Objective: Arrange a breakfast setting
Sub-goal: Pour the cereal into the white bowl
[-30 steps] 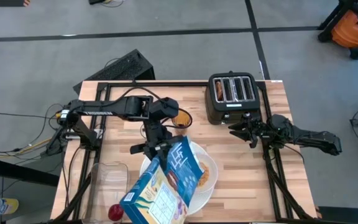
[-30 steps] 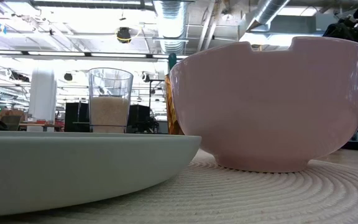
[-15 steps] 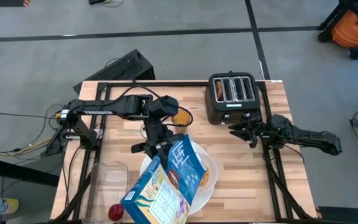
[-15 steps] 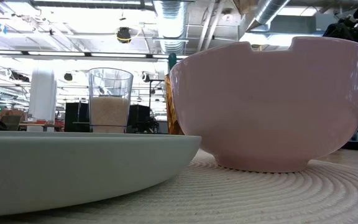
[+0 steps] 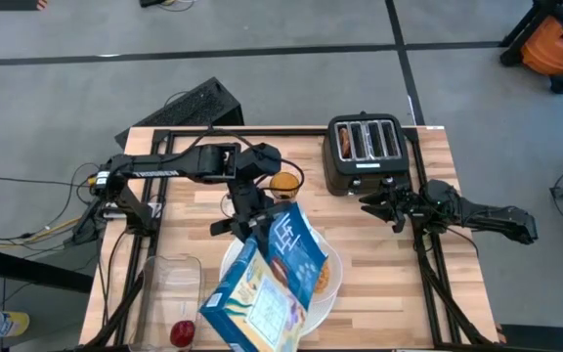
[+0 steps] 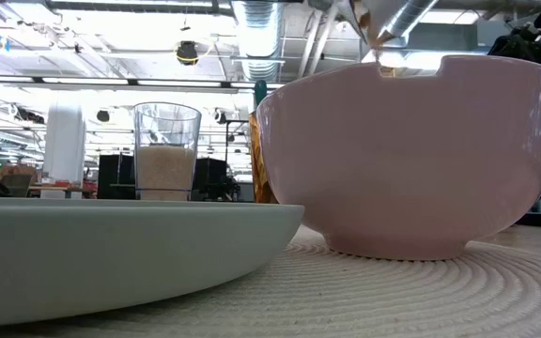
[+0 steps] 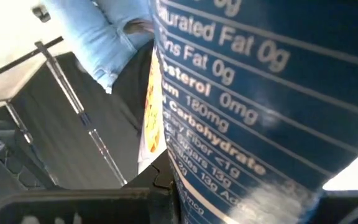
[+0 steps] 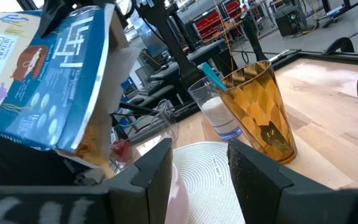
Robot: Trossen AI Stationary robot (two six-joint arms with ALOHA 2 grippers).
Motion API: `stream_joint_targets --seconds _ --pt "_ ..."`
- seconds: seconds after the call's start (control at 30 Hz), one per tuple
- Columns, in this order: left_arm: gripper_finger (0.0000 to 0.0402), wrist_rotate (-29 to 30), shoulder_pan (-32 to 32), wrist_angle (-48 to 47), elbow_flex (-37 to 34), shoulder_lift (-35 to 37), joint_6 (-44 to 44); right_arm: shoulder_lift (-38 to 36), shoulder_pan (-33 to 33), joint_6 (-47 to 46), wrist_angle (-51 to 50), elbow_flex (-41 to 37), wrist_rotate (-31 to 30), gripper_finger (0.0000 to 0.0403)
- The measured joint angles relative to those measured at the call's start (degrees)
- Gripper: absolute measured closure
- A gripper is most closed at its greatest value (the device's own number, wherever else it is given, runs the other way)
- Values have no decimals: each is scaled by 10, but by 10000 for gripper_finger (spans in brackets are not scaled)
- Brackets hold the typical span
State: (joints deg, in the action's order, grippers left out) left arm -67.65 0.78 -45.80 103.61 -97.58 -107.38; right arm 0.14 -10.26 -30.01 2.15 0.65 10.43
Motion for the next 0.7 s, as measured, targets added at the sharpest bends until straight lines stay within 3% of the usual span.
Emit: stream_joint_targets --seconds 0.3,0.7 --pt "335 5 -5 -12 0 0 25 0 0 0 0 0 0 225" --pt "335 60 -14 -75 0 0 185 0 0 0 0 0 0 225"
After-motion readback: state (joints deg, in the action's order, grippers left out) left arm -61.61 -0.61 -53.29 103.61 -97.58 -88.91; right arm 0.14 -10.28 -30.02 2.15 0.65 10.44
